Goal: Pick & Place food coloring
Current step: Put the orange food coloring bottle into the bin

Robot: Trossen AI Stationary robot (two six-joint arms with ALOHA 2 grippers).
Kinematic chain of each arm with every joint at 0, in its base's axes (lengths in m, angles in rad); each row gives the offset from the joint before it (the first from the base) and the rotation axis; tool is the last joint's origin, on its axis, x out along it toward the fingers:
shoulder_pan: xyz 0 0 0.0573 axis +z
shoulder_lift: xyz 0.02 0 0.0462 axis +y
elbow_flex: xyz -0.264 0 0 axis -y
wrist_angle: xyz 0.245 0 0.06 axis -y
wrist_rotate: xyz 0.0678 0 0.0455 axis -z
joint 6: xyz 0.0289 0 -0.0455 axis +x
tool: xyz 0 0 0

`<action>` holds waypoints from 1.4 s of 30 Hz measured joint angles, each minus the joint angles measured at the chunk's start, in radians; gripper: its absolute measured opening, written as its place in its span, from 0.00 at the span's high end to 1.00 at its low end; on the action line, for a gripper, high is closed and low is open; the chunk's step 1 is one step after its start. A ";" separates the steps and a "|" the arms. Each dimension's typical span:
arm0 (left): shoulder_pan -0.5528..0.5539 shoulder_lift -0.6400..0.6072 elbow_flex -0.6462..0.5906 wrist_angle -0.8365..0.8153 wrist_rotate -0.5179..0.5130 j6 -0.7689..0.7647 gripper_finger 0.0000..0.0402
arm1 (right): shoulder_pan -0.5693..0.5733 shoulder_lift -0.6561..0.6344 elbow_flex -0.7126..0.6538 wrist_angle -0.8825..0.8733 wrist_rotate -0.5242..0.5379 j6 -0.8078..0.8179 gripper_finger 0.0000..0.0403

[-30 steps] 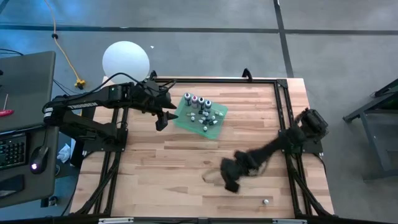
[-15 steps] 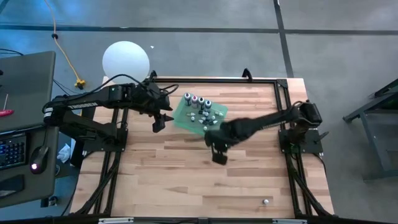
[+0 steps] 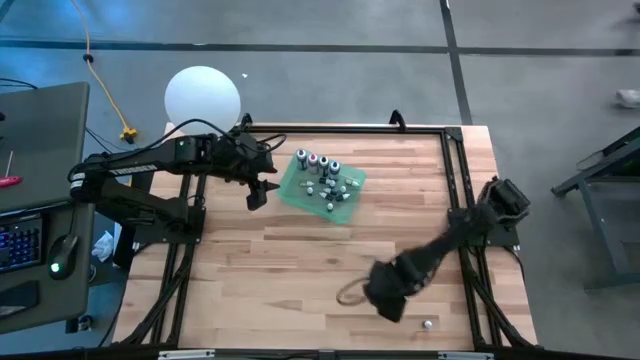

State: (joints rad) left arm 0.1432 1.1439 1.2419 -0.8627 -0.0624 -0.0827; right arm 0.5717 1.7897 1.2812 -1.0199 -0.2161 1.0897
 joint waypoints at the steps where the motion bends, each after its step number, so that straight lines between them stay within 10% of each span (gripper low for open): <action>1: 0.000 0.000 0.000 0.000 0.000 -0.001 0.48 | 0.026 0.000 -0.019 -0.003 -0.014 0.035 0.53; 16: 0.000 0.000 0.000 0.001 0.000 -0.055 0.48 | 0.264 0.002 -0.150 0.145 -0.106 0.424 0.47; 42: 0.000 0.000 0.000 0.007 0.000 -0.057 0.48 | 0.313 0.002 -0.151 0.229 -0.075 0.485 0.57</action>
State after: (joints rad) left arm 0.1432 1.1439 1.2419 -0.8558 -0.0624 -0.1402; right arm 0.8848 1.7916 1.1297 -0.7906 -0.2910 1.5749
